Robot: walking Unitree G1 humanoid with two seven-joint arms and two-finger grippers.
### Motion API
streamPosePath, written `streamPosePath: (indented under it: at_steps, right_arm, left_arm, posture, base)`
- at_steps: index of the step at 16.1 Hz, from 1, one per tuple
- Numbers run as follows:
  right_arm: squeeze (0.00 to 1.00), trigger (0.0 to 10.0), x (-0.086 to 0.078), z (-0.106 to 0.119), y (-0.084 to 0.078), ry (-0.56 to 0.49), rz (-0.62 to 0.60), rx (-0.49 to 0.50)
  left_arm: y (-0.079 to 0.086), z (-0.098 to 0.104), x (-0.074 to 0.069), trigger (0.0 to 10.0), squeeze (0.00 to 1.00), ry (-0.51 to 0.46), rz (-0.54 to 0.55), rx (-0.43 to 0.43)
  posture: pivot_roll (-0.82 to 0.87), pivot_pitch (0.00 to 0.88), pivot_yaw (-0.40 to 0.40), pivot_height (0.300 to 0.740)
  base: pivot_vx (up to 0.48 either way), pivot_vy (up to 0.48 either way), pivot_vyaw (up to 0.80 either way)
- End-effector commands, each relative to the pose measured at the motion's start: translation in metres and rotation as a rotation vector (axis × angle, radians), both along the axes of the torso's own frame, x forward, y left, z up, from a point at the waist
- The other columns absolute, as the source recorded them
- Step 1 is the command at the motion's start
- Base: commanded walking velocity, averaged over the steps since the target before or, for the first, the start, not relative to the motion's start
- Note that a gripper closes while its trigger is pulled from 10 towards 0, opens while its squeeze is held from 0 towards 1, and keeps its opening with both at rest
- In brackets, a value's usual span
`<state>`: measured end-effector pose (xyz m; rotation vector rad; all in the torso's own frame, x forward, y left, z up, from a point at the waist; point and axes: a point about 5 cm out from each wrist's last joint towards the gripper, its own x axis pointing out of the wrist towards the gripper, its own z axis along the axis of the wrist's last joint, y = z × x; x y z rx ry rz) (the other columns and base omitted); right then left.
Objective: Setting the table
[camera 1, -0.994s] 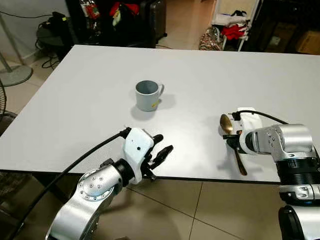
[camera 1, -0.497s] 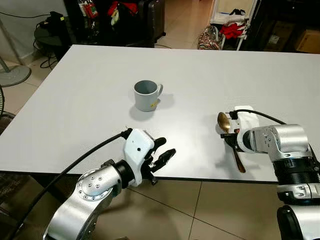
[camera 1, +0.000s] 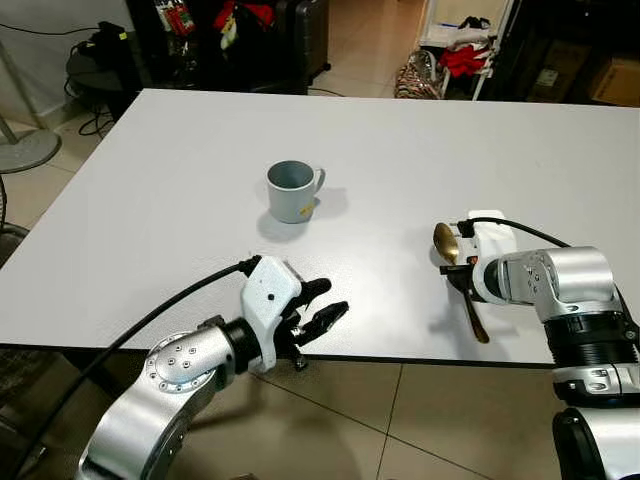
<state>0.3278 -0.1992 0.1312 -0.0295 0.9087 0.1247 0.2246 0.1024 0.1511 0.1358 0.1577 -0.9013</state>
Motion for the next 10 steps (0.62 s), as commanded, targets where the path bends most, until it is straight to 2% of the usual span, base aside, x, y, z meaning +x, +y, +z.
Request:
streamPosePath:
  at_steps: [1,3,8,10]
  right_arm:
    - [0.49,10.0,-0.003,-0.009,0.003,0.045,0.001,0.011]
    - [0.77,10.0,-0.003,-0.010,0.003,0.050,0.002,0.015]
    - [0.80,10.0,-0.006,-0.008,0.003,0.046,0.000,0.021]
    - [0.80,10.0,-0.011,0.008,0.001,0.013,-0.002,0.042]
  left_arm:
    - [0.003,-0.001,0.001,10.0,0.00,0.000,-0.002,0.001]
    - [0.003,0.000,0.001,10.0,0.00,-0.001,-0.004,0.001]
    - [0.004,0.000,-0.001,10.0,0.00,-0.002,0.000,-0.003]
    - [0.006,0.003,-0.002,10.0,0.00,-0.008,0.006,-0.012]
  posture:
    - [-0.08,0.057,0.009,0.740]
    - [-0.08,0.054,0.007,0.740]
    - [-0.07,0.039,0.009,0.740]
    - [-0.07,0.034,0.010,0.740]
  base:
    - [0.000,0.000,0.00]
    - [0.000,0.000,0.00]
    - [0.000,0.000,0.00]
    - [0.000,0.000,0.00]
